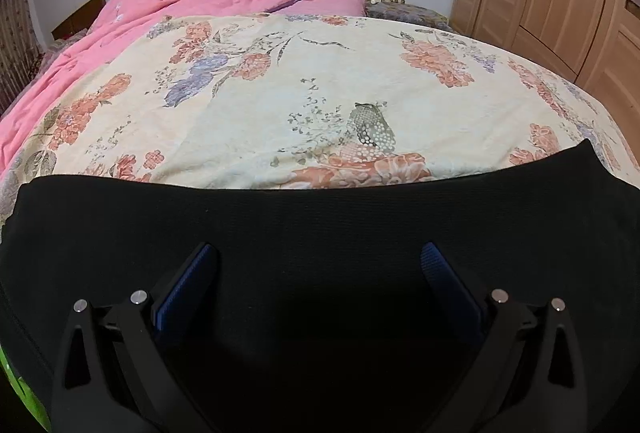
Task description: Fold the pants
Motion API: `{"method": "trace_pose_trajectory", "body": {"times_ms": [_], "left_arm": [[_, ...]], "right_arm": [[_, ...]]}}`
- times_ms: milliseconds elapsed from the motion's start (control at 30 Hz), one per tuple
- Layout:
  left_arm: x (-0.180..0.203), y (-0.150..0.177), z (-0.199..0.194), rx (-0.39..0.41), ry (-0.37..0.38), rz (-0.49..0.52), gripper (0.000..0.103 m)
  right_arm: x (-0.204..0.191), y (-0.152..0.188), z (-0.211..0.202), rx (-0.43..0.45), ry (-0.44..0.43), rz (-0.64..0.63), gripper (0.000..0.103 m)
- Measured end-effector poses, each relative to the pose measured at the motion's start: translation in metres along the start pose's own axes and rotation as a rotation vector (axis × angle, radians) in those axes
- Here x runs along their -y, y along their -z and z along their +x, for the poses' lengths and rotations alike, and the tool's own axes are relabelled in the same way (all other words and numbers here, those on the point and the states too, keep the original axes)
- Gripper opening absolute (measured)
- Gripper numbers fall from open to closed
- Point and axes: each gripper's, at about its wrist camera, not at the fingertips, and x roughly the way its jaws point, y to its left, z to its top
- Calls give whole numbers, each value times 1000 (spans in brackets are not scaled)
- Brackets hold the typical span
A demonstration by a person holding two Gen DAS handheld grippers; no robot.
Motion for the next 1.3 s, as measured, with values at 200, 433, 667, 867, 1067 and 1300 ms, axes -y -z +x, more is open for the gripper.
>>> {"method": "trace_pose_trajectory", "body": {"times_ms": [200,433,667,867,1067,1300], "left_arm": [[78,-18,-46,98,150,29,101],[214,-24,-14,43,313,291,101],[239,-28,11,41,275,334,102],[237,-30,15,33,267,338,102],[237,-32,17,30,273,330,102],[223,-13,-23,96,195,319,101]], "right_arm": [[-19,-59,-10,69,9,-50,96],[-31,-100,52,20,-25,28,96],[-3,-90,71,-13,-110,102,98],[-1,-89,71,-2,-110,126,98],[4,-91,74,6,-116,144,98],[-11,-81,39,8,60,130,98]]}}
